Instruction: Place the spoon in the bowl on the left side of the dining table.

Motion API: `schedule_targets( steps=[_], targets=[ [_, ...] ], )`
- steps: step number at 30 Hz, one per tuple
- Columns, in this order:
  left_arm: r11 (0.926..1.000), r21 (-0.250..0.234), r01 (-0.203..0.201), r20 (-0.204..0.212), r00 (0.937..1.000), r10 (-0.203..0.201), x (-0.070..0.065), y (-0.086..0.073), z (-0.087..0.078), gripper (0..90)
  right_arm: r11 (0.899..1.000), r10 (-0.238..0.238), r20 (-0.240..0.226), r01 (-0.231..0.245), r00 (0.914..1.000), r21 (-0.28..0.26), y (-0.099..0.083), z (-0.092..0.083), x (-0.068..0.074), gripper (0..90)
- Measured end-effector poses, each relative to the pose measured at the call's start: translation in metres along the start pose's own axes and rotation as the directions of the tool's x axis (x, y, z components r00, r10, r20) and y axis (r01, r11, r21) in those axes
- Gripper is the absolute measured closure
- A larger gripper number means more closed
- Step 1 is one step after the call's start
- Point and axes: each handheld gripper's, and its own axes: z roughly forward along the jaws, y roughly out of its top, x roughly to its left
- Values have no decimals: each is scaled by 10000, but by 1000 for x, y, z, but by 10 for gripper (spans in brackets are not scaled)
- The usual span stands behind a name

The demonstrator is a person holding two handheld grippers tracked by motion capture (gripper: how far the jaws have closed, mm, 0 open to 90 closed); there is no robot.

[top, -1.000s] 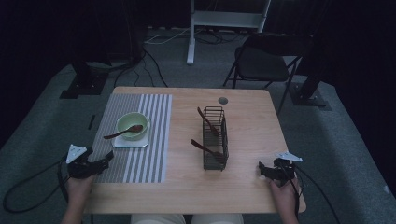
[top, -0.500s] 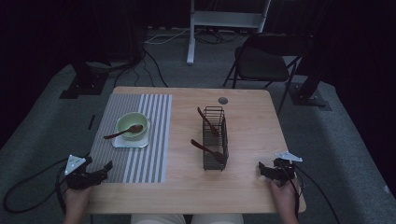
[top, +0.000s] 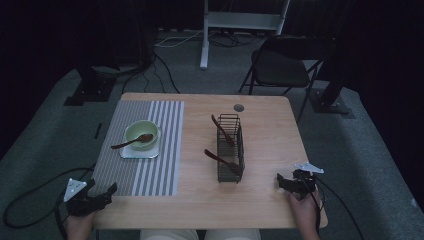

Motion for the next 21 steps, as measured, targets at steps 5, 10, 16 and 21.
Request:
schedule_targets(
  steps=[5,10,16,21],
  targets=[
    [10000,11,-30,30,10000,30,-1,-5,-8,94,10000,-1,1,1,10000,0,0,0,0,122],
    [9996,84,-274,-86,9996,275,-5,-11,-14,94,10000,-2,0,2,10000,0,0,0,0,122],
    [9994,74,-346,-110,9993,347,-8,-17,-23,94,10000,-2,0,2,10000,0,0,0,0,122],
    [9987,332,-379,-162,9991,385,-8,-25,-28,94,10000,0,-1,0,10000,0,0,0,0,122]
  ],
)
